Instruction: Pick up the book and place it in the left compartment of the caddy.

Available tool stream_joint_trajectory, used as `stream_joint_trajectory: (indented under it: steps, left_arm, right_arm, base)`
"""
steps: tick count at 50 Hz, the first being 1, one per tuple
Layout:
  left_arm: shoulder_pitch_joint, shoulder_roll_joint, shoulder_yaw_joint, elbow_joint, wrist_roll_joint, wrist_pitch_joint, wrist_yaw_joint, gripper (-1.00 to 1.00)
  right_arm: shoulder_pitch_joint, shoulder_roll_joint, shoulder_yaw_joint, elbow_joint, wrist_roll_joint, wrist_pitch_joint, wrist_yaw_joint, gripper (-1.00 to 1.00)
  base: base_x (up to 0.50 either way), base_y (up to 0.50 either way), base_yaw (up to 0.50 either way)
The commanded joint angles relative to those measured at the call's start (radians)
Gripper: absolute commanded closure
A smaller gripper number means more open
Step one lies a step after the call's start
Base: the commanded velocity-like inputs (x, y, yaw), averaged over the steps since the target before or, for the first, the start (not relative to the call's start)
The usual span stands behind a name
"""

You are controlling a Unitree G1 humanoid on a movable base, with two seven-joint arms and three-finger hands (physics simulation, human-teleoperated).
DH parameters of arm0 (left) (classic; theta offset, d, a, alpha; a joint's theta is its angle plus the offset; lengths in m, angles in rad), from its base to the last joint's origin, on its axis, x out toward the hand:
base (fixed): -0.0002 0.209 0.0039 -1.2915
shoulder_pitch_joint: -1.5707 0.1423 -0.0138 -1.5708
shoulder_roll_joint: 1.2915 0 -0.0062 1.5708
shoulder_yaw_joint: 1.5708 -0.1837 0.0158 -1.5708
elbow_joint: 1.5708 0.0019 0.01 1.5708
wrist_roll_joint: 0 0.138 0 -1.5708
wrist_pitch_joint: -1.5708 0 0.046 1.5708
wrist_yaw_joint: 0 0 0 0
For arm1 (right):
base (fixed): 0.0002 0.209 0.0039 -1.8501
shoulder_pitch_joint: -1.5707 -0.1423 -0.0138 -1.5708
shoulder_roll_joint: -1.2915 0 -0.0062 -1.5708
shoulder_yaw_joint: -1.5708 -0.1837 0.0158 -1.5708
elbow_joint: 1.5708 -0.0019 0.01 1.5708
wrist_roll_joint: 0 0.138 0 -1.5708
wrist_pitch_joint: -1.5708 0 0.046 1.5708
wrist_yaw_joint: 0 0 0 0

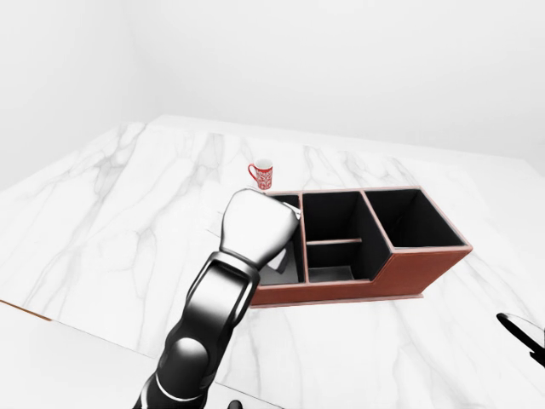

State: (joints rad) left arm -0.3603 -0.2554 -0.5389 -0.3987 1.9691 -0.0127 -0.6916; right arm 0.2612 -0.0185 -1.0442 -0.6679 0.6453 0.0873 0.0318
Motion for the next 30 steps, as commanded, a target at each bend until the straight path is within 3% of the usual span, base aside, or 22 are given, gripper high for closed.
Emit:
stream_joint_trajectory:
  steps: [1, 30]
  left_arm:
    - [-0.007, -0.028, 0.034, 0.036, 0.003, -0.025, 0.034, 1.00]
    - [-0.034, -0.031, -0.007, 0.034, 0.003, -0.013, 0.047, 1.00]
  right_arm:
    - [-0.001, 0.000, 0.004, 0.001, -0.004, 0.000, 0.001, -1.00]
    - [0.000, 0.001, 0.003, -0.002, -0.002, 0.000, 0.003, -1.00]
  base:
    - [0.00, 0.00, 0.00]
    - [0.00, 0.00, 0.00]
